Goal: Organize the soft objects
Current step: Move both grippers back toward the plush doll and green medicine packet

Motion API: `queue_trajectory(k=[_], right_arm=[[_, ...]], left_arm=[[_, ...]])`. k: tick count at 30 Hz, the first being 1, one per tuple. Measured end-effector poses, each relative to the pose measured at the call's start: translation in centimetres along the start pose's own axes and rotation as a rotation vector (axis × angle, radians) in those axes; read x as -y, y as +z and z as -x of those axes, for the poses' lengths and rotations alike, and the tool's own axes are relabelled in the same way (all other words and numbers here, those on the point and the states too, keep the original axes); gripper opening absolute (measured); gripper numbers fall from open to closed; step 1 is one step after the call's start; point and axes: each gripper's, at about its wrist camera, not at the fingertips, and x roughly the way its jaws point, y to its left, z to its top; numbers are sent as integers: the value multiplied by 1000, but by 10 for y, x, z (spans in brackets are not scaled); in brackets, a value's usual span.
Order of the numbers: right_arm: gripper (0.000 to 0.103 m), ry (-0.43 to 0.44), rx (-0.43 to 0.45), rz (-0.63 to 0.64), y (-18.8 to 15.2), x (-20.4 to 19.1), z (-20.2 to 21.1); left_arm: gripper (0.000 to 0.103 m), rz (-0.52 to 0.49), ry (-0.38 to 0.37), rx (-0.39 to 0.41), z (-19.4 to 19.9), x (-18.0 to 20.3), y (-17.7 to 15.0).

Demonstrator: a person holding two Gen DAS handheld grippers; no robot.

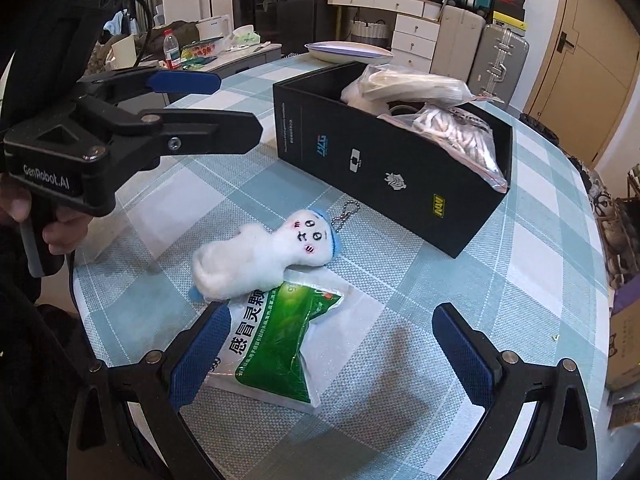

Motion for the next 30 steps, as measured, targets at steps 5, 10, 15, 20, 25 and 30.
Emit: queue_trajectory(k=[5,10,15,20,25,30], right_arm=[[102,20,-20,38,-1,-9,-8],[102,3,-48,22,-4,-2,-13],[102,-21,-52,-17,-9,11,-10],[102,31,-37,32,-8,-4,-7],[102,25,-60,14,-8,-3,-14],[102,12,-60,-32,-7,11,-16]], left_arm=[[103,-4,-4,-5,-1,1,-1],[103,-4,-7,-10,-3,2,-1],[103,-12,-6,-16,-4,4,-3],[103,-15,-10,-19,-5,5,-3],[103,-21,-16,-22,-5,6,-3],[103,-33,-46,-40,-7,11,-5]])
